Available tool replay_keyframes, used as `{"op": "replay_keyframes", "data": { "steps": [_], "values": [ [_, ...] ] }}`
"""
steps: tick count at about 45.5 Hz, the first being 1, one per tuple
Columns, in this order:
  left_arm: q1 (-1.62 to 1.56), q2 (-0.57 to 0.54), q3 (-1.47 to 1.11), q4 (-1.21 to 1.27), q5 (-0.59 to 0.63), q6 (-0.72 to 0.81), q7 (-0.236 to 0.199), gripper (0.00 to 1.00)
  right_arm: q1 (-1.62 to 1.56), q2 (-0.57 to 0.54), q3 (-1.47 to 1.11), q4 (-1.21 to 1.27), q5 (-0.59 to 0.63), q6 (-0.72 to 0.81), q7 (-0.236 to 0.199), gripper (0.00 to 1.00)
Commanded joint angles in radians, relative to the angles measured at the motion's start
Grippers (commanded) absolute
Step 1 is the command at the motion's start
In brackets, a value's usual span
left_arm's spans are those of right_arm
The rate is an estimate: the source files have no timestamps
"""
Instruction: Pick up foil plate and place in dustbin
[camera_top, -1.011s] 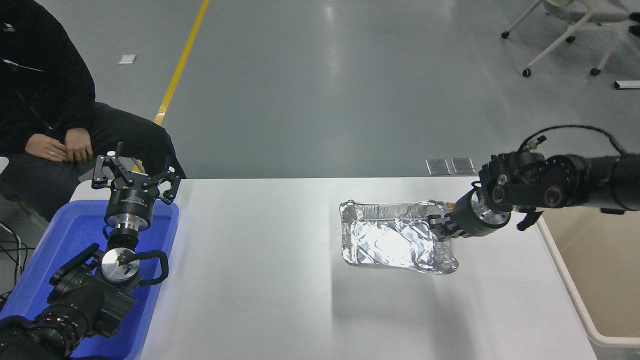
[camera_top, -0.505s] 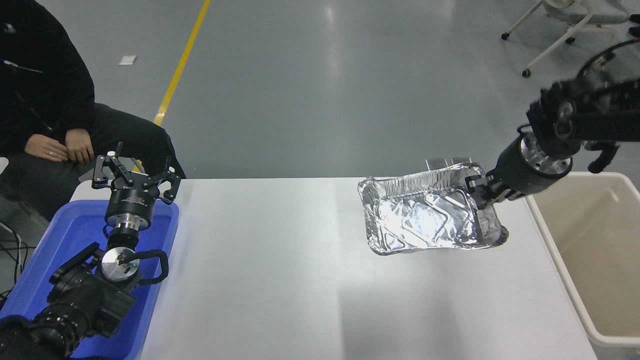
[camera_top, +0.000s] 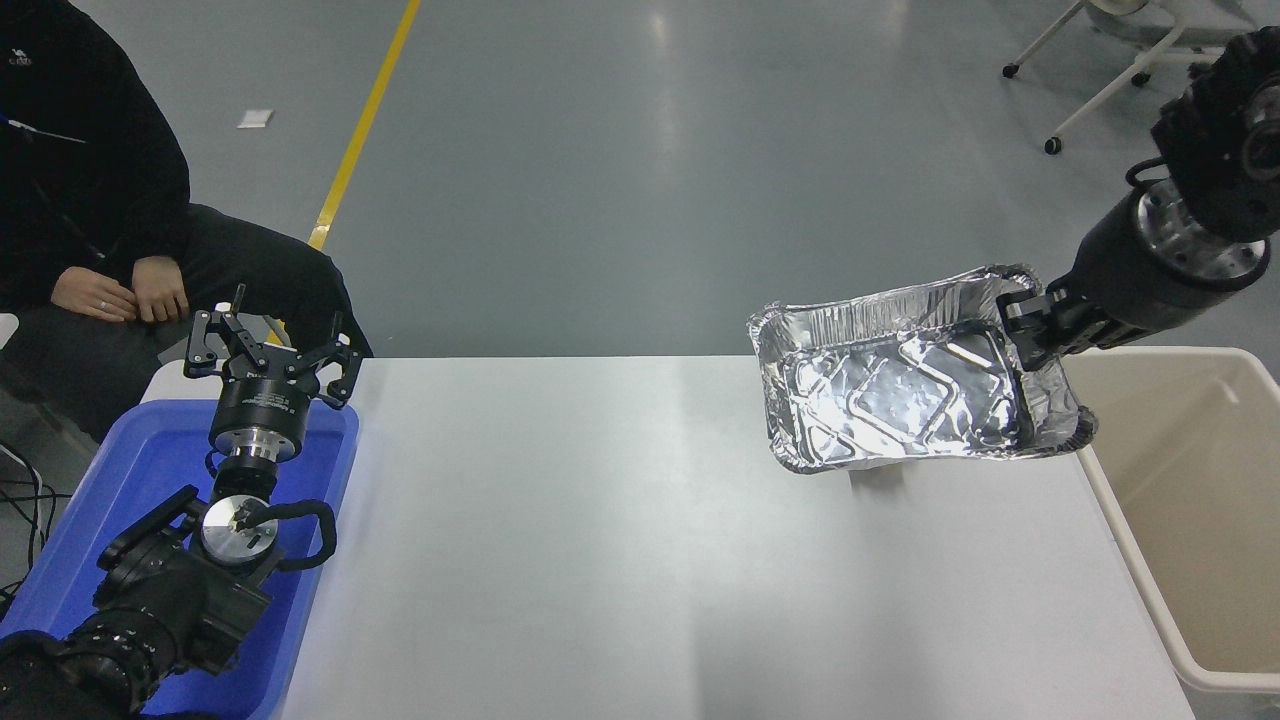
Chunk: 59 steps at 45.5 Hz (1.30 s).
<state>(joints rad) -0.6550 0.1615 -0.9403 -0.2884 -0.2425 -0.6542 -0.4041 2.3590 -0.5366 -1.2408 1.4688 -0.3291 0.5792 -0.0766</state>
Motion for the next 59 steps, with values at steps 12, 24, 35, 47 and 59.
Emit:
{"op": "replay_keyframes", "data": {
  "steps": [12, 24, 35, 47, 59],
  "values": [
    [0.0, 0.0, 0.0, 0.0, 0.0, -0.001, -0.001, 0.99, -0.173, -0.299, -0.049, -0.367, -0.002, -0.188, -0.006, 0.0],
    [0.0, 0.003, 0.0, 0.0, 0.0, -0.001, -0.001, 0.99, -0.564, -0.402, 0.248, -0.669, 0.105, -0.393, -0.008, 0.0],
    [0.0, 0.0, 0.0, 0.0, 0.0, -0.001, 0.001, 0.99, -0.977, -0.419, 0.587, -0.872, 0.206, -0.574, -0.008, 0.0],
    [0.0, 0.0, 0.0, 0.0, 0.0, -0.001, -0.001, 0.99, -1.34, -0.358, 0.902, -0.995, 0.228, -0.723, -0.008, 0.0],
    [0.0, 0.0, 0.002, 0.0, 0.0, 0.001, -0.001, 0.99, -1.59, -0.188, 1.055, -1.162, 0.28, -0.759, -0.006, 0.0]
  ]
}}
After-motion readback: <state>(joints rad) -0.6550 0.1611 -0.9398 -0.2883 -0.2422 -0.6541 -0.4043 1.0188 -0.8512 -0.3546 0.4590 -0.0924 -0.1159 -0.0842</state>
